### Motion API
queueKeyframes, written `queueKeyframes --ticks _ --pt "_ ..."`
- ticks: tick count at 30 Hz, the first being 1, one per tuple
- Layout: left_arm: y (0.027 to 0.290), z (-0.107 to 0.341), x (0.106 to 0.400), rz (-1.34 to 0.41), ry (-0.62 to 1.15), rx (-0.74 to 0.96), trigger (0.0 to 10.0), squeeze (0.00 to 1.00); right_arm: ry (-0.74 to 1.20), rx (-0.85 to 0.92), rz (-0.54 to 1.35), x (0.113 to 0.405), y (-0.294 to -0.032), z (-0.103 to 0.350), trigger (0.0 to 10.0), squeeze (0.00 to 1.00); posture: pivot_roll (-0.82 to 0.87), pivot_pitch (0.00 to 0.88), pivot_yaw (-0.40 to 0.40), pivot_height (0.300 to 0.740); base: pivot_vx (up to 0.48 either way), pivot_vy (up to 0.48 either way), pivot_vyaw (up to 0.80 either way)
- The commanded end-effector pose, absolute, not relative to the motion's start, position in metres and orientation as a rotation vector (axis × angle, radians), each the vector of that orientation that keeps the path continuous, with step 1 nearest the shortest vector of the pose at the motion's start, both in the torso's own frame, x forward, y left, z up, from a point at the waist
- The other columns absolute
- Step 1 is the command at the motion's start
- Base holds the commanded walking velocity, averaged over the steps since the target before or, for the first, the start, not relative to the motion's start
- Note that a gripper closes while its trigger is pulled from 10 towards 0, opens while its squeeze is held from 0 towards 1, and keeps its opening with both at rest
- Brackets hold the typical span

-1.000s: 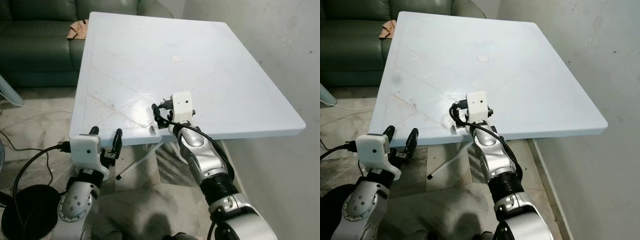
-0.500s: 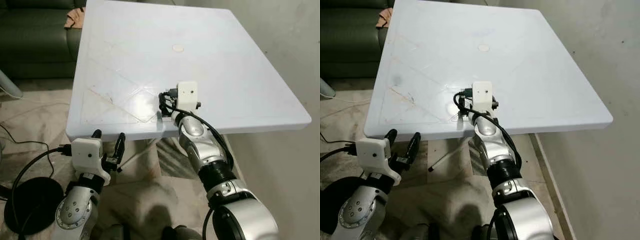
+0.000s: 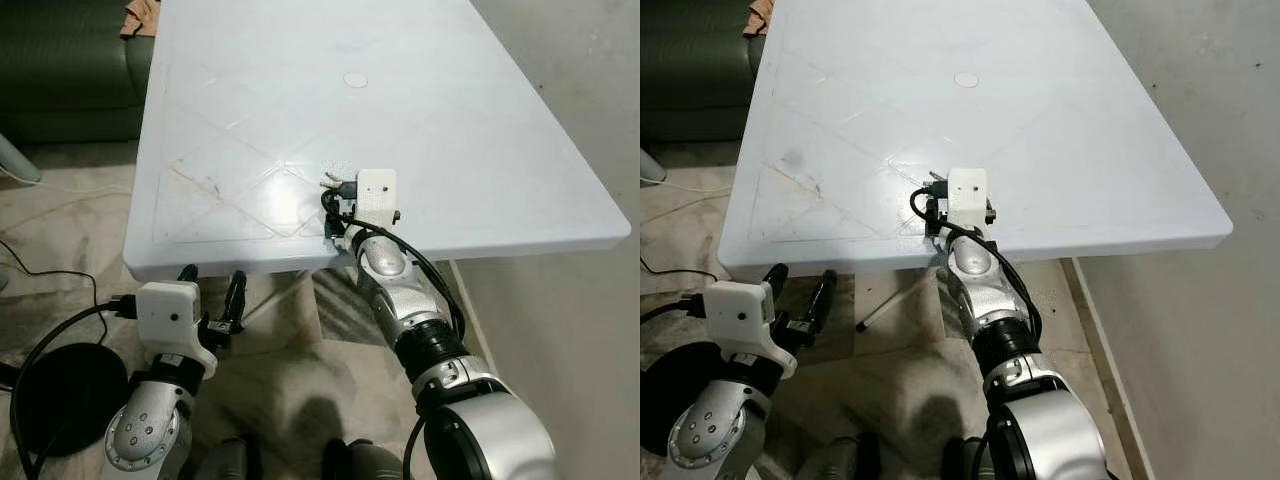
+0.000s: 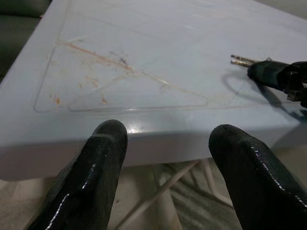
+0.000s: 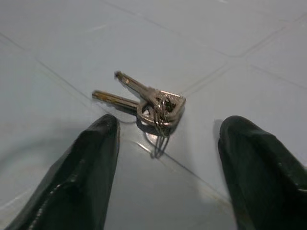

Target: Hang keys on a hook

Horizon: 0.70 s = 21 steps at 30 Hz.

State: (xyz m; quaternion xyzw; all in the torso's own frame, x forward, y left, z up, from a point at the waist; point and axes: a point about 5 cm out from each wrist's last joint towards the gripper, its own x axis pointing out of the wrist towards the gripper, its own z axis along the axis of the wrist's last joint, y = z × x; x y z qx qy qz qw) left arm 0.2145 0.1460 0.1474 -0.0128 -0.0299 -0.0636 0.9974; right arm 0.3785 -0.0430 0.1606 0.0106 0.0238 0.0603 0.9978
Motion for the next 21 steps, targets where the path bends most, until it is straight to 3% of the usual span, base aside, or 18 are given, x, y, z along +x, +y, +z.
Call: queueKeyframes --ticks 1,21 --pt "0.1454 0.1478 0.2107 -0.126 -0.051 -0.024 10.0 0.0 0.036 0.033 0.156 0.3768 -0.0262 0.1663 0.0 0.0 0.09 0.258 -0.12 0.724 0.0 0.0 0.0" --pt "0.1455 0.1488 0.2111 -0.116 -0.047 -0.023 10.0 0.0 0.005 0.036 0.149 0.3785 -0.0264 0.1688 0.0 0.0 0.09 0.253 -0.12 0.724 0.0 0.0 0.0"
